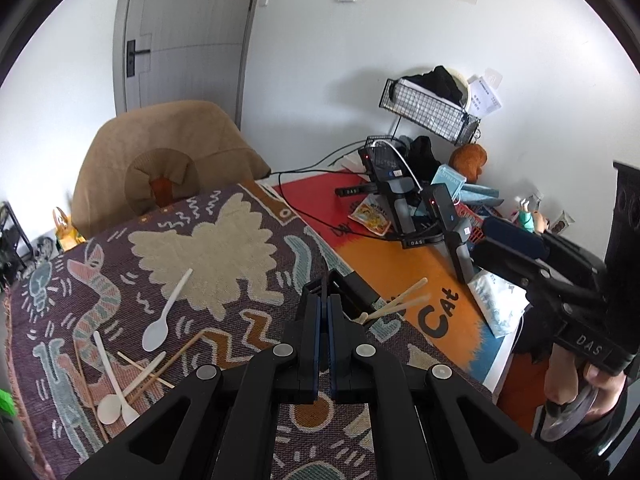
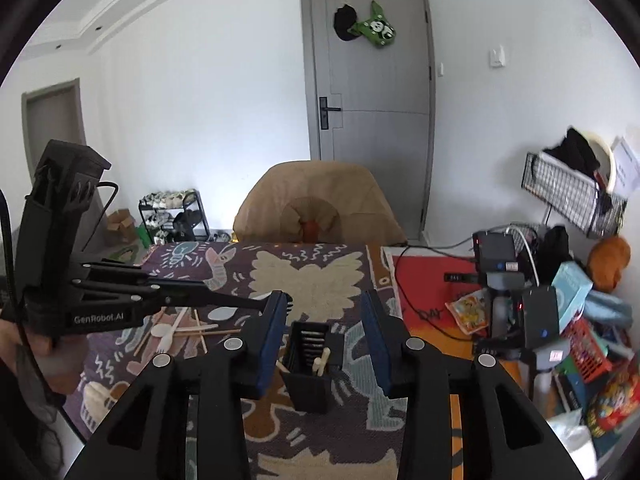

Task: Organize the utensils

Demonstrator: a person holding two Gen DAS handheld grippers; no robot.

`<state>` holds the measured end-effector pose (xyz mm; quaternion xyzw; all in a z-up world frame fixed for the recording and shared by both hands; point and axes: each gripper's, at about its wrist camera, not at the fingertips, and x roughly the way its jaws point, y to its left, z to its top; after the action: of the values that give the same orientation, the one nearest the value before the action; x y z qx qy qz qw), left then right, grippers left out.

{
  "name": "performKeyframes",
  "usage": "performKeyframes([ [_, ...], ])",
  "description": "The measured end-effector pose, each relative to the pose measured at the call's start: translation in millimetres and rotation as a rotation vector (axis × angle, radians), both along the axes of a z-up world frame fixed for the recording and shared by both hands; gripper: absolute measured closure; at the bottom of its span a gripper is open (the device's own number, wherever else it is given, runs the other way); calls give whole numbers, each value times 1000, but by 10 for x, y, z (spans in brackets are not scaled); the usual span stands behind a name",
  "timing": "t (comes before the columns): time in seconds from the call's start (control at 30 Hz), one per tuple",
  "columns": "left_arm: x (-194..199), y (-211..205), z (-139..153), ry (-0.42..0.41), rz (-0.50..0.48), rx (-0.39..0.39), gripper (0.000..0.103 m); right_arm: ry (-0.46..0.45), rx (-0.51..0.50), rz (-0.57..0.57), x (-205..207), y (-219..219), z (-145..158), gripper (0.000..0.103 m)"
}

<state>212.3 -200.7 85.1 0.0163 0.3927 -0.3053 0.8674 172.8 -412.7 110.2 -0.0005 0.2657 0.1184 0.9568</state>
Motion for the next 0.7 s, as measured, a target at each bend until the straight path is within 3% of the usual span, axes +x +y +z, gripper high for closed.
performKeyframes([
  [0.17, 90, -115, -34, 50, -17, 26, 101, -2, 57, -69, -131, -231, -202, 45],
  [0.5, 227, -326, -104, 133, -34, 60, 101, 59, 149, -160, -289, -522, -686, 43],
  [0.7, 254, -363, -100, 160, -28, 15, 101, 91, 201, -181, -372, -620, -888, 42],
])
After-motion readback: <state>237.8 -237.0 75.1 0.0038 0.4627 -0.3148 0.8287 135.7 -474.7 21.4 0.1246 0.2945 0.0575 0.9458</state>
